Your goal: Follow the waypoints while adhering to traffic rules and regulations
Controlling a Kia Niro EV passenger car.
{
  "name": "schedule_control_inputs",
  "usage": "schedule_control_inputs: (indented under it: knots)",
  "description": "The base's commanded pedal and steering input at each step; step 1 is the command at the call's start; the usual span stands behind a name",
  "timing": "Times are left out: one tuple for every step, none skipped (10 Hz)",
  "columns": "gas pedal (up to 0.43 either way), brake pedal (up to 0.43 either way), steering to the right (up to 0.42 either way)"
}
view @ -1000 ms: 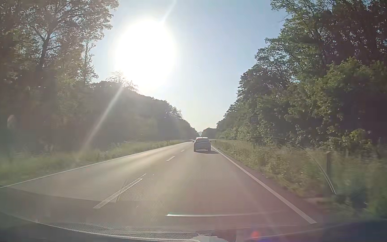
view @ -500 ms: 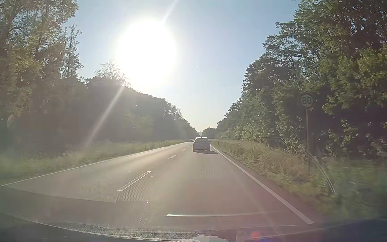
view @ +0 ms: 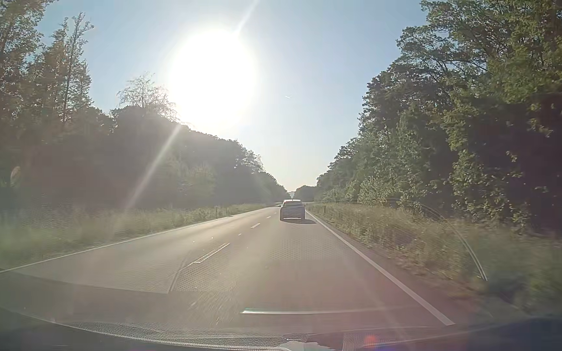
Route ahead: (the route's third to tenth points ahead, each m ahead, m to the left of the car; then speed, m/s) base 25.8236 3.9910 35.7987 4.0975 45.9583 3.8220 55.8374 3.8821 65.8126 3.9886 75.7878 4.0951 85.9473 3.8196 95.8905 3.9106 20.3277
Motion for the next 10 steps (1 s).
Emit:
schedule_control_inputs:
  knots:
    - [0.157, 0.0, 0.0]
    - [0.157, 0.0, 0.0]
    - [0.157, 0.0, 0.0]
    - [0.157, 0.0, 0.0]
    - [0.157, 0.0, 0.0]
    - [0.157, 0.0, 0.001]
    - [0.157, 0.0, 0.001]
    - [0.157, 0.0, 0.001]
    - [0.157, 0.0, 0.001]
    - [0.157, 0.0, 0.001]
